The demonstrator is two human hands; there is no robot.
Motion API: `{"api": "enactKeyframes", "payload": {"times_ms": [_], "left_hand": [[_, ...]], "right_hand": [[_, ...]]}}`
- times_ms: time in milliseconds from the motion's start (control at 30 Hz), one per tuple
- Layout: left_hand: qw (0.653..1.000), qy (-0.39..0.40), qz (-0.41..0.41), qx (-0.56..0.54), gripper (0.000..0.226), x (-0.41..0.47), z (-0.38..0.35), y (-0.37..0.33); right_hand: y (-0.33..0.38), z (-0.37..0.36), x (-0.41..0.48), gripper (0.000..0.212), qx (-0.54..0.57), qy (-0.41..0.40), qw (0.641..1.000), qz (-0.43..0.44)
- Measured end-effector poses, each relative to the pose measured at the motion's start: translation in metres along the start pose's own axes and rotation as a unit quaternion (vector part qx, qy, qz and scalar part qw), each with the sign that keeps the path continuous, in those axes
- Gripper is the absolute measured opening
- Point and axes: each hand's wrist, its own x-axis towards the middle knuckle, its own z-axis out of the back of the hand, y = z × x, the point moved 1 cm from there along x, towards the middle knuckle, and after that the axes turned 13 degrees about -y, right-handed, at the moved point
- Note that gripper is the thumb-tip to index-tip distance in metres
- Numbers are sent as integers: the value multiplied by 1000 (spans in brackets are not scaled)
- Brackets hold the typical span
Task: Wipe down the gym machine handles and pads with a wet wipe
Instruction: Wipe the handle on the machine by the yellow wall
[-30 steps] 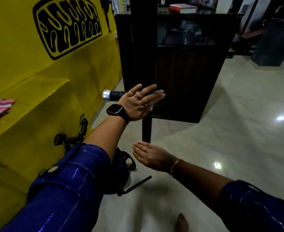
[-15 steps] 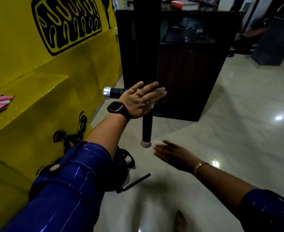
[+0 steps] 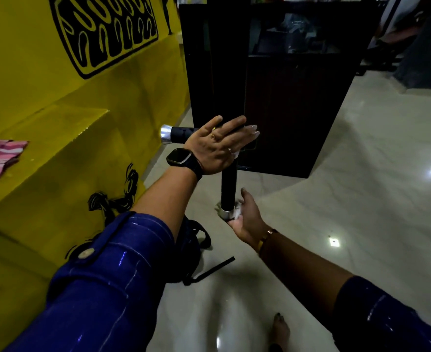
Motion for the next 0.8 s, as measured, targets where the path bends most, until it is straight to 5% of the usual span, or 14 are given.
{"api": "enactKeyframes", "payload": {"times_ms": [233,433,633,800], "left_hand": [[1000,-10,-11,9,50,1,-1,-1],[1000,-16,-7,15,52,-1,-4,0],[1000,-17,-4,4,51,-1,-3,0],[1000,-13,3,1,51,1,-3,-2]], "right_hand": [[-6,16,11,83,-29,-9,997,-69],[13,11,11,48,-8,-44,999,11],[-6,3,2,67,-67,-43,995,-56],[4,10,-10,17,-152,-88,984,36]]}}
